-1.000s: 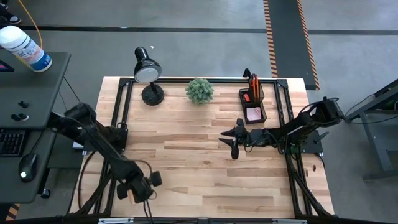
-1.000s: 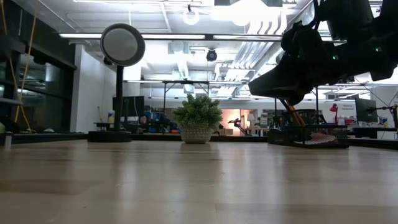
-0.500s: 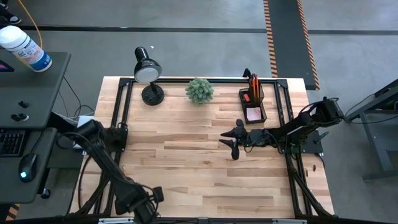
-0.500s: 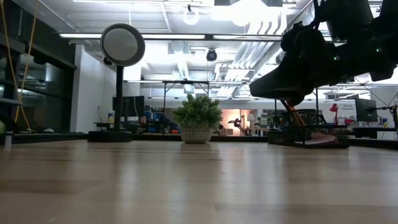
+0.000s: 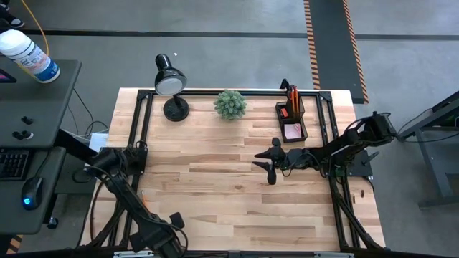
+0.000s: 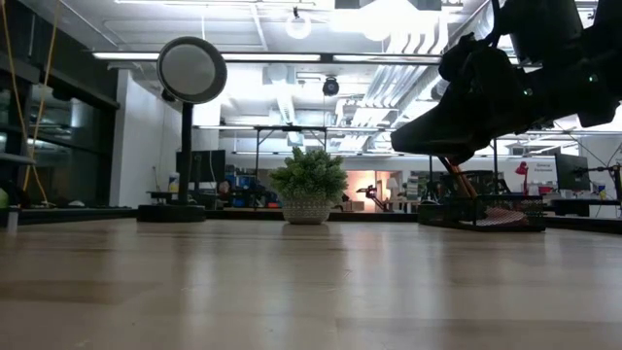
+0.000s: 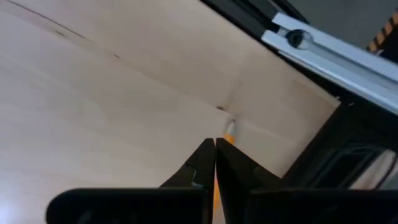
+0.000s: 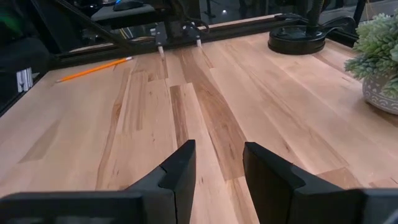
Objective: Pick and place office supplies into organizer
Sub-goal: Put the pencil into the desk organizer
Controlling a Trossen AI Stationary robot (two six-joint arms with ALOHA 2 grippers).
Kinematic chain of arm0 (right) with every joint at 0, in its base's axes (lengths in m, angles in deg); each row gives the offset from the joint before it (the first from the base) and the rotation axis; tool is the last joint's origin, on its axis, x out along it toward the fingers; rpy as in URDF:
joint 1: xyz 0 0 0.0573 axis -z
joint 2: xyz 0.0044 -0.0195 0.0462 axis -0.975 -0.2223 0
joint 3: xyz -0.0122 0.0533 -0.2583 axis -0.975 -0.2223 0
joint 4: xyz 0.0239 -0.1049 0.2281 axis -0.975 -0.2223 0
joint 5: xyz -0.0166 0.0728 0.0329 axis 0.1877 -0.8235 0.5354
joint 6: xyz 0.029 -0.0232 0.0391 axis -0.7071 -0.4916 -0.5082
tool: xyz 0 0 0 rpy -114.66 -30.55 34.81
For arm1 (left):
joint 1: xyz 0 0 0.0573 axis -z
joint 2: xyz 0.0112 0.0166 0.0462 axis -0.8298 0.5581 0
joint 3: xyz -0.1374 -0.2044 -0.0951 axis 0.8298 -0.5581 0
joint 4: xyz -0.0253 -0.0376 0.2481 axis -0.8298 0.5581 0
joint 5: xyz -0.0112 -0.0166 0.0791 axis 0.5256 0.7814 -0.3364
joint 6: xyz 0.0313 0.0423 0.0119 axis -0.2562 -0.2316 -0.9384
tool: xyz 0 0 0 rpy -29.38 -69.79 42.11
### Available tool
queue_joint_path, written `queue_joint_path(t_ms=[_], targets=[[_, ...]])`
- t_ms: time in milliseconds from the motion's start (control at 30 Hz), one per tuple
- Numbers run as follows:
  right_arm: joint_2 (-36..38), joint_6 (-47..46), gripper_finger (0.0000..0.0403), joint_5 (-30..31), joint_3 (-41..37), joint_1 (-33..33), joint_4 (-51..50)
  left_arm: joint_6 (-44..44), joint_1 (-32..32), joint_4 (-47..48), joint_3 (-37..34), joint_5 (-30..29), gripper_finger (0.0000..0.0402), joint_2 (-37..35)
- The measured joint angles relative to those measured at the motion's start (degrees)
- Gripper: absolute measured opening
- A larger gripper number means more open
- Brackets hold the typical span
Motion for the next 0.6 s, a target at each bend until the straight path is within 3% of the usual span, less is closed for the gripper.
queue_joint_path(t_ms=[200, 600], targets=[[0.0, 0.0, 0.0124, -0.2, 0.0, 0.0, 0.3, 5.8, -0.1, 1.5, 0.0, 1.1, 0.0003, 0.1], [0.0, 0.0, 0.0124, -0.1, 0.0, 0.0, 0.3, 6.4, 1.7, -0.1, 0.0, -1.4, 0.0003, 0.1]])
